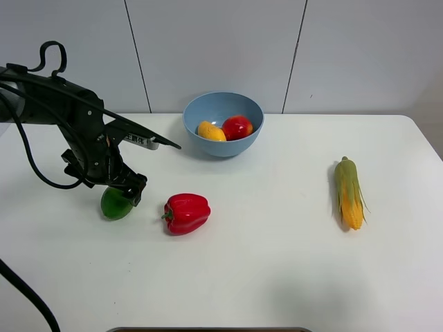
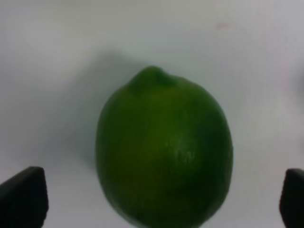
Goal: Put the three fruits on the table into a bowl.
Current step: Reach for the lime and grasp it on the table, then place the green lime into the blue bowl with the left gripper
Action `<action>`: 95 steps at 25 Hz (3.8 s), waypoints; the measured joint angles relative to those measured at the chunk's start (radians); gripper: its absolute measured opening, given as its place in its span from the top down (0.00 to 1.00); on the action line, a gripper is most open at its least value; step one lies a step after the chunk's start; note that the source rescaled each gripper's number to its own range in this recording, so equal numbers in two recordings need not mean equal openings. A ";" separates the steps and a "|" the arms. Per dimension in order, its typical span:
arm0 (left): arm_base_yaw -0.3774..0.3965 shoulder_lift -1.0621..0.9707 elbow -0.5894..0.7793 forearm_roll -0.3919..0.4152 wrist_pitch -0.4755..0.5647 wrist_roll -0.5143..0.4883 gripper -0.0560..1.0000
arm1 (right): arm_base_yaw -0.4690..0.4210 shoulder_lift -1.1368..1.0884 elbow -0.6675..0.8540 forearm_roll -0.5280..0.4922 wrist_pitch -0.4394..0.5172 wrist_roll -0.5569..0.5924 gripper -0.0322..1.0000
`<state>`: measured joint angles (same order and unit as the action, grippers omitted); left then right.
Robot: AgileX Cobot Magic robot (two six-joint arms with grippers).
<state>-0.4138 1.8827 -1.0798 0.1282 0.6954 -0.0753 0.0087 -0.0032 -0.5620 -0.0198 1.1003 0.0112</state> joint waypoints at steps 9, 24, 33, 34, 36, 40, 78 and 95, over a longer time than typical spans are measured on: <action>0.000 0.107 0.000 0.000 -0.077 0.001 0.00 | 0.000 0.000 0.000 0.000 0.000 0.000 0.00; 0.000 0.160 -0.003 -0.009 -0.121 0.003 0.04 | 0.000 0.000 0.000 0.000 0.000 0.000 0.00; -0.003 0.162 -0.003 -0.026 -0.117 -0.013 0.92 | 0.000 0.000 0.000 0.000 0.000 0.001 0.00; -0.003 0.162 -0.003 -0.026 -0.115 -0.015 0.92 | 0.000 0.000 0.000 0.000 0.000 0.001 0.00; -0.003 0.162 -0.003 -0.026 -0.114 -0.018 0.92 | 0.000 0.000 0.000 0.000 0.000 0.001 0.00; -0.003 0.162 -0.003 -0.024 -0.114 -0.018 0.92 | 0.000 0.000 0.000 0.000 0.000 0.001 0.00; -0.003 -0.365 -0.033 0.024 -0.347 0.008 0.92 | 0.000 0.000 0.000 0.000 0.000 0.001 0.00; -0.168 -0.075 -0.459 0.024 -0.363 0.114 0.92 | 0.000 0.000 0.000 0.000 0.000 0.001 0.00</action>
<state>-0.5820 1.8082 -1.5389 0.1521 0.3322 0.0387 0.0087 -0.0032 -0.5620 -0.0198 1.1001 0.0119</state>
